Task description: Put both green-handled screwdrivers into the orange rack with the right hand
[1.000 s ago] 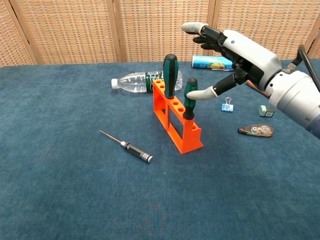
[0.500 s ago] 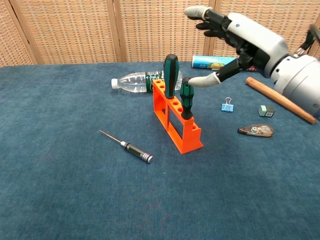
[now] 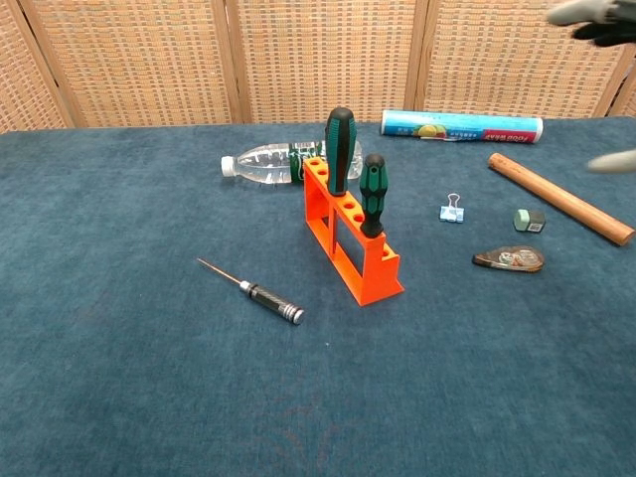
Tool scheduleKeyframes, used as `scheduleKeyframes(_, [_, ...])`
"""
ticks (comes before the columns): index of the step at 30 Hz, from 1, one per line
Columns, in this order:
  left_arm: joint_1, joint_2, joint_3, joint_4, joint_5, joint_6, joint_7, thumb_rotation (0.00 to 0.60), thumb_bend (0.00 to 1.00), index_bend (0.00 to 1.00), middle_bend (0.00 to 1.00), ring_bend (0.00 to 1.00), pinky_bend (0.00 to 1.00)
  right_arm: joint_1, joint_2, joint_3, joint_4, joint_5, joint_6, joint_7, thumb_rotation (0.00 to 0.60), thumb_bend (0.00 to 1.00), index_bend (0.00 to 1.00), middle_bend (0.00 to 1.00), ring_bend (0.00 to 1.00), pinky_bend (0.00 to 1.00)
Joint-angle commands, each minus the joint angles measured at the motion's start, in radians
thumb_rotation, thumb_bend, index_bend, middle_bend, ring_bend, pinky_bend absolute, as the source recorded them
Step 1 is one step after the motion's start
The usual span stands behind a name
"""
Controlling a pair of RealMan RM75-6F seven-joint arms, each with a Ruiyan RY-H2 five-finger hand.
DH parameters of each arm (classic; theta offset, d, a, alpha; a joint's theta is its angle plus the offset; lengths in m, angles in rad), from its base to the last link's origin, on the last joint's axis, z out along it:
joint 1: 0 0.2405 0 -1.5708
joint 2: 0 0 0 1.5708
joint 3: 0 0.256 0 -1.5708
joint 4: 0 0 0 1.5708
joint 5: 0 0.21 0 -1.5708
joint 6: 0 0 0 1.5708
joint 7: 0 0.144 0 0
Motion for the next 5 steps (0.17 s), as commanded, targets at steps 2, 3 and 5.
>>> scheduleKeyframes(2, [0.006,-0.003,0.006,0.000,0.018,0.016,0.004,0.600,0.00,0.00,0.00,0.00,0.00,-0.148,0.094,-0.073,-0.083,0.012,0.114,-0.209,0.600,0.00,0.00,0.00,0.00,0.00])
scheduleKeyframes(3, [0.008,-0.004,0.008,0.001,0.025,0.021,0.005,0.600,0.00,0.00,0.00,0.00,0.00,-0.168,0.096,-0.078,-0.095,0.018,0.131,-0.230,0.600,0.00,0.00,0.00,0.00,0.00])
scheduleKeyframes(5, [0.010,-0.007,0.011,0.005,0.040,0.030,0.003,0.600,0.00,0.00,0.00,0.00,0.00,-0.197,0.090,-0.083,-0.095,0.018,0.162,-0.266,0.600,0.00,0.00,0.00,0.00,0.00])
